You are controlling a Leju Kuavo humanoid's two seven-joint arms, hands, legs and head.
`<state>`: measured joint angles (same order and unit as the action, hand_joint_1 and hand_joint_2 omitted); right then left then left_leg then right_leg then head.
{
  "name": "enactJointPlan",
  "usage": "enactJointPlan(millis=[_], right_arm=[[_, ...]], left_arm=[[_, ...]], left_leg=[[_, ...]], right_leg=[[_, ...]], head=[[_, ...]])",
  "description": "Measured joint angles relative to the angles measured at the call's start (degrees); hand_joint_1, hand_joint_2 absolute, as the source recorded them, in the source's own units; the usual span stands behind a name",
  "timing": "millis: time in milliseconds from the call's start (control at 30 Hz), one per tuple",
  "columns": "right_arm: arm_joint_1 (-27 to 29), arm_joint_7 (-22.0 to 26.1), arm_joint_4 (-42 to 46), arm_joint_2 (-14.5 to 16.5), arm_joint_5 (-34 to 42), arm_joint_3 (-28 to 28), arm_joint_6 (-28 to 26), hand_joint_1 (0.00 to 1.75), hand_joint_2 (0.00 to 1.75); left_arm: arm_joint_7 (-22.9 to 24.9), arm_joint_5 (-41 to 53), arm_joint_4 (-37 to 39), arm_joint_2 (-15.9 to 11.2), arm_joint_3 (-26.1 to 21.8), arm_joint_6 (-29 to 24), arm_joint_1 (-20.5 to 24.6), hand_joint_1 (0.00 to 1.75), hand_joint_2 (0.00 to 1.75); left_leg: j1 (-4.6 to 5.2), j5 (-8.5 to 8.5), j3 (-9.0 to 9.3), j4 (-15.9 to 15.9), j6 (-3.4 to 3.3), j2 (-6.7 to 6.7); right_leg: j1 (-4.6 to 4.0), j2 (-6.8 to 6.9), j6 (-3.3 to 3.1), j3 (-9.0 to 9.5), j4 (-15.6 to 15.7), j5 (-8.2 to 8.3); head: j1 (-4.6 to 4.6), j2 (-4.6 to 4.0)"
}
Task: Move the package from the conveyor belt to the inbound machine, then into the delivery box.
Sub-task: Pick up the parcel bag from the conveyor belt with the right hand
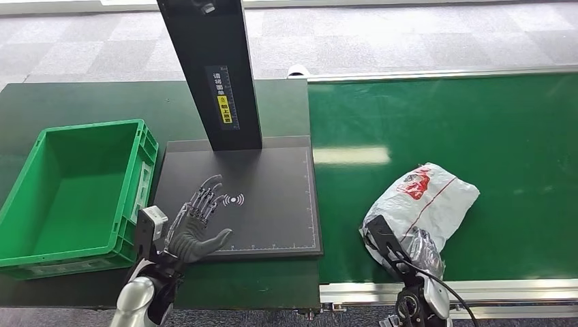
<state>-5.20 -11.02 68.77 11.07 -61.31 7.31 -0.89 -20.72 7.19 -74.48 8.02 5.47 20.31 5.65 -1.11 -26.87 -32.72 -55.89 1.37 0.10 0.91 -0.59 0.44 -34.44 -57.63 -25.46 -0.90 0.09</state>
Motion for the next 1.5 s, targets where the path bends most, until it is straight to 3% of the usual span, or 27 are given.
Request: enactJointPlan(millis=[33, 800, 933, 1167, 1400, 1500], right_arm=[[-0.21, 0.57, -0.14, -0.01, 0.28, -0.10, -0.30, 1.75, 1.75], [-1.85, 5.48, -0.25, -0.33, 1.32, -2.34, -2.79, 1.75, 1.75], [-2.02, 8.11, -0.25, -0.48, 3.31, -2.75, -3.01, 1.75, 1.75], [-2.38, 17.01, 1.44, -0.67, 10.59, -3.17, -6.36, 1.75, 1.75], [0.70, 36.66, 12.68, 0.35, 27.45, -1.61, -16.32, 1.75, 1.75], [2.46, 42.32, 18.24, 1.50, 33.68, -0.09, -18.74, 1.75, 1.75]], left_arm=[[-0.03, -0.10, 0.25, -0.01, -0.04, 0.05, 0.07, 0.00, 1.75], [-0.81, -1.17, 2.31, -0.85, -1.32, 0.26, 0.16, 0.00, 1.75], [-1.10, -1.35, 2.33, -0.90, -1.45, 0.25, 0.13, 0.00, 1.75], [-1.71, -1.76, 1.63, -0.91, -2.09, 0.05, -0.87, 0.00, 1.75], [-6.43, -2.93, 0.74, -0.37, -3.36, -4.35, -0.85, 0.00, 1.75], [-8.27, -3.19, 0.35, 0.13, -3.83, -7.47, -0.26, 0.00, 1.75]], left_leg=[[0.00, 0.00, 0.00, 0.00, 0.00, 0.00], [0.00, 0.00, 0.00, 0.00, 0.00, 0.00], [0.00, 0.00, 0.00, 0.00, 0.00, 0.00], [0.00, 0.01, 0.00, 0.00, 0.00, -0.01], [0.00, 0.00, -0.01, -0.01, 0.00, -0.02], [0.00, 0.00, 0.00, 0.00, 0.00, -0.01]], right_leg=[[0.00, 0.00, 0.00, 0.00, 0.00, 0.00], [0.00, 0.00, 0.00, 0.00, 0.00, 0.00], [0.00, 0.00, 0.00, 0.00, 0.00, 0.00], [0.00, 0.00, 0.00, -0.01, 0.00, 0.00], [0.00, 0.01, 0.00, -0.03, 0.00, -0.01], [0.00, 0.01, 0.00, -0.02, 0.00, -0.01]], head=[[-0.01, 0.00], [0.00, 0.00], [0.00, 0.00], [0.00, 0.00], [-0.01, 0.00], [0.00, 0.00]])
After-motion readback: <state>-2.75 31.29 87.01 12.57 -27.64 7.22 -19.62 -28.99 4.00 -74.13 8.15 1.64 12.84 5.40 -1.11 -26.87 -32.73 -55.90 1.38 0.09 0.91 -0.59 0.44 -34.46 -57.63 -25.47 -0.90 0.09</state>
